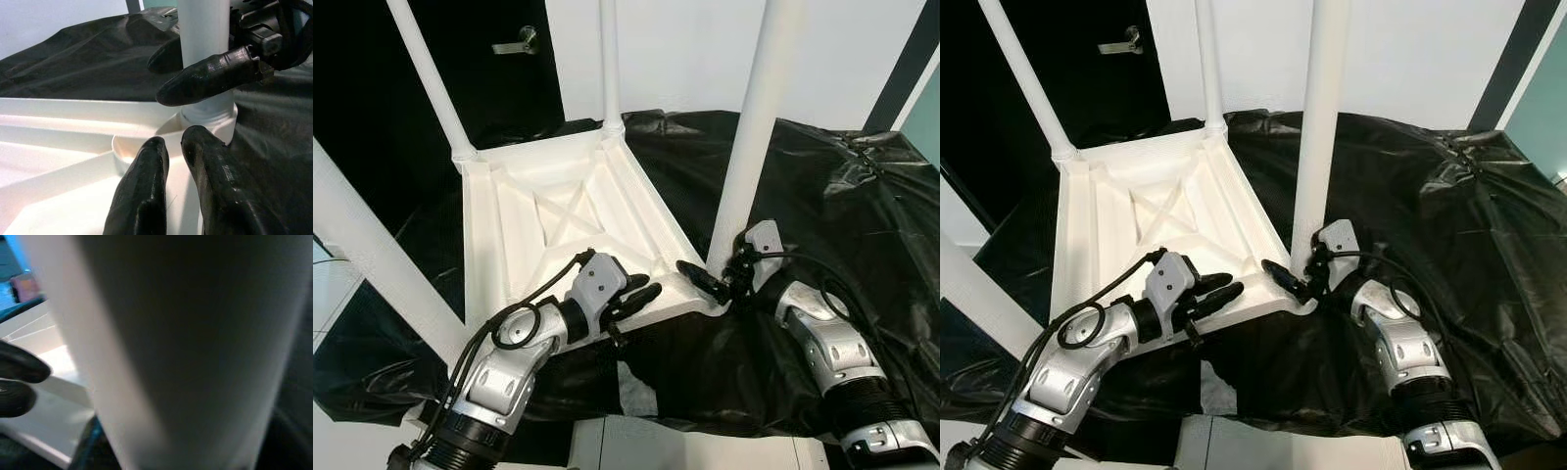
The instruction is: Building children table
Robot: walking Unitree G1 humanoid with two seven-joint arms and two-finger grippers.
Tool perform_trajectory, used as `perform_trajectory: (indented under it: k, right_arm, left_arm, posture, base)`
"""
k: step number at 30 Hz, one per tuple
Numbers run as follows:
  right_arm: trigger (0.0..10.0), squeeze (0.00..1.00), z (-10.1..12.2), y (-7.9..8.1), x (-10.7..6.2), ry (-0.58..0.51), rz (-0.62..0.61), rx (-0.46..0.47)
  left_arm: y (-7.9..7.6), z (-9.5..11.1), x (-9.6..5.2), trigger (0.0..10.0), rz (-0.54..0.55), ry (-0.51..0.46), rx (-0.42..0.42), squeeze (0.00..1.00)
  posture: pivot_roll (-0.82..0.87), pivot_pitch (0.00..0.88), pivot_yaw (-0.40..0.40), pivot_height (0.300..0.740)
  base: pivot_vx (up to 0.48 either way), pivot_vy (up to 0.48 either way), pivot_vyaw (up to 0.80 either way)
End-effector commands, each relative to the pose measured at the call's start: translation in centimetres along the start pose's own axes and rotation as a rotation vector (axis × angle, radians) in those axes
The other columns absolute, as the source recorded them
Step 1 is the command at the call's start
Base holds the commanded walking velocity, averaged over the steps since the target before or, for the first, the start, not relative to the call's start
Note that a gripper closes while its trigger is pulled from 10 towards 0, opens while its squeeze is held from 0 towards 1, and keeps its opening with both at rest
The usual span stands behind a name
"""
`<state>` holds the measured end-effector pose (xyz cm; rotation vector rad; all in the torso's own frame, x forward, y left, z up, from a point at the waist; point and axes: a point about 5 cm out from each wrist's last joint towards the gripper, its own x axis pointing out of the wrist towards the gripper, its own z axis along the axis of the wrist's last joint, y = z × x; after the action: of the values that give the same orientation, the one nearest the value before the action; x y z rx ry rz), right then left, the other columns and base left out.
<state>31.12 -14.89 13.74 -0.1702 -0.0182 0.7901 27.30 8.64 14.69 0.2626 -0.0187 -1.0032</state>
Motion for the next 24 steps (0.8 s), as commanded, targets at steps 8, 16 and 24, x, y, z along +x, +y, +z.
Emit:
perform_trajectory:
  k: [8, 16, 24]
  right_arm:
    - [0.0, 0.0, -0.1, 0.4, -0.5, -0.007, -0.004, 0.046]
    - [10.0, 0.0, -0.7, 1.3, -0.4, 0.019, -0.284, 0.027]
    - [10.0, 0.0, -1.1, 2.0, -0.2, 0.043, -0.461, 0.076]
  left_arm:
    - [0.0, -0.2, 0.2, 10.0, 0.004, -0.006, -0.014, 0.0]
    - [-0.5, 0.0, 0.1, 10.0, -0.029, -0.017, -0.019, 0.0]
    - [-0.4, 0.0, -0.1, 10.0, -0.03, -0.012, -0.011, 0.0]
  posture:
    - [0.01, 0.0, -0.009, 0.74]
    - [0.0, 0.0, 0.004, 0.74]
    - [0.0, 0.0, 0.014, 0.74]
  base:
    - [0.0, 0.0, 0.0]
    - [0.0, 0.0, 0.0]
    - [0.0, 0.0, 0.0]
